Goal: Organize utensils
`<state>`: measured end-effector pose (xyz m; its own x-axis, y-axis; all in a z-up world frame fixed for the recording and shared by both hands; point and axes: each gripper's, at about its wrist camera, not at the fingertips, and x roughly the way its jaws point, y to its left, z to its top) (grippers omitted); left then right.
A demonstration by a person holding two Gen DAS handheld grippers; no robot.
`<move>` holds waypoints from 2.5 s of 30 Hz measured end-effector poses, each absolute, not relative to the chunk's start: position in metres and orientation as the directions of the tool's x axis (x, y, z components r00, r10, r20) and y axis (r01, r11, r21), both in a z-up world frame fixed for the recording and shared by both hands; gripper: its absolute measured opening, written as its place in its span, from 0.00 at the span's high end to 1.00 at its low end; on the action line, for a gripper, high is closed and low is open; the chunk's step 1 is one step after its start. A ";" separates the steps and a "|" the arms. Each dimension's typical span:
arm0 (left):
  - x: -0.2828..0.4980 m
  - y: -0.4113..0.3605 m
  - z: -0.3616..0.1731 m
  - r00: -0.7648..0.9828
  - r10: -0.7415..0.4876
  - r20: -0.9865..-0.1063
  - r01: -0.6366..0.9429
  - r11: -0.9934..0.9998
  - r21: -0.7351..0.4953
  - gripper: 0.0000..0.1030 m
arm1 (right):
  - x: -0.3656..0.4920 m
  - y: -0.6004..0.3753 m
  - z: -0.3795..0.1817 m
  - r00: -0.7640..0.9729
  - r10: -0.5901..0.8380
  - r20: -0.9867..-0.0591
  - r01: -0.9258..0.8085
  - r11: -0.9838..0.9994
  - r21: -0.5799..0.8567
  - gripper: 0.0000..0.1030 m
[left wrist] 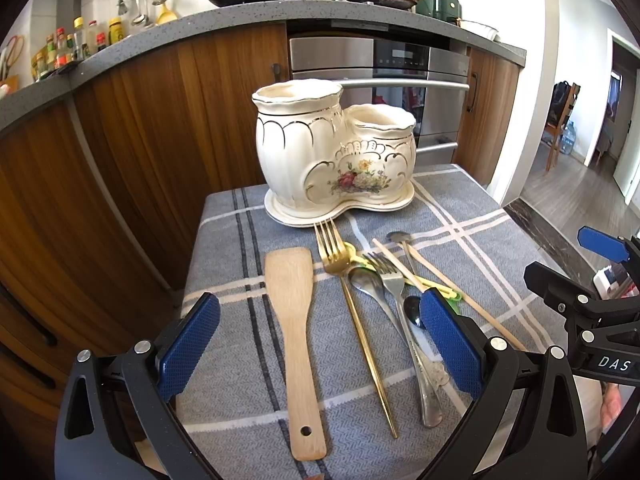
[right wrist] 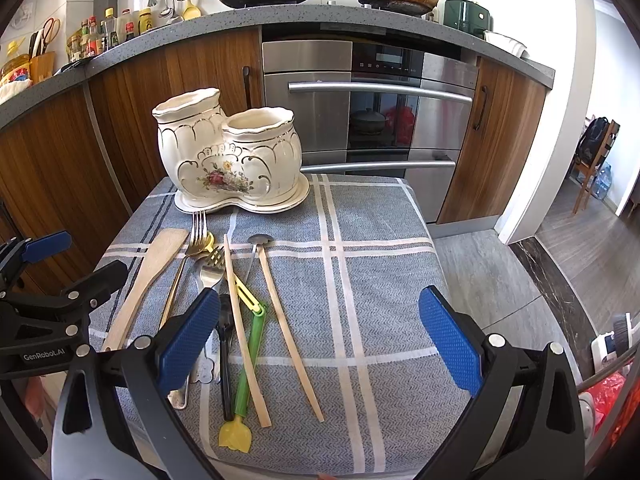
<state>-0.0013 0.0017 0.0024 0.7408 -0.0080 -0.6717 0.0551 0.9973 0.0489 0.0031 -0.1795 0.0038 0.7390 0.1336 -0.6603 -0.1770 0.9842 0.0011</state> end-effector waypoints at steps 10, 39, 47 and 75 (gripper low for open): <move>-0.001 0.002 0.003 0.741 -0.008 -0.672 0.054 0.997 0.048 0.03 | 0.004 -0.181 0.004 0.737 0.134 -0.663 -0.174 0.985 0.005 0.05; -0.002 0.001 0.004 0.745 -0.010 -0.666 0.052 0.998 0.043 0.03 | 0.003 -0.180 0.004 0.738 0.133 -0.661 -0.171 0.985 0.007 0.05; -0.003 0.001 0.004 0.748 -0.011 -0.663 0.053 0.998 0.042 0.03 | 0.003 -0.180 0.004 0.739 0.133 -0.660 -0.170 0.985 0.008 0.05; 0.007 0.014 -0.015 0.707 -0.086 -0.702 0.072 0.996 -0.049 0.06 | 0.007 -0.179 -0.016 0.699 0.226 -0.679 -0.263 0.964 0.050 0.05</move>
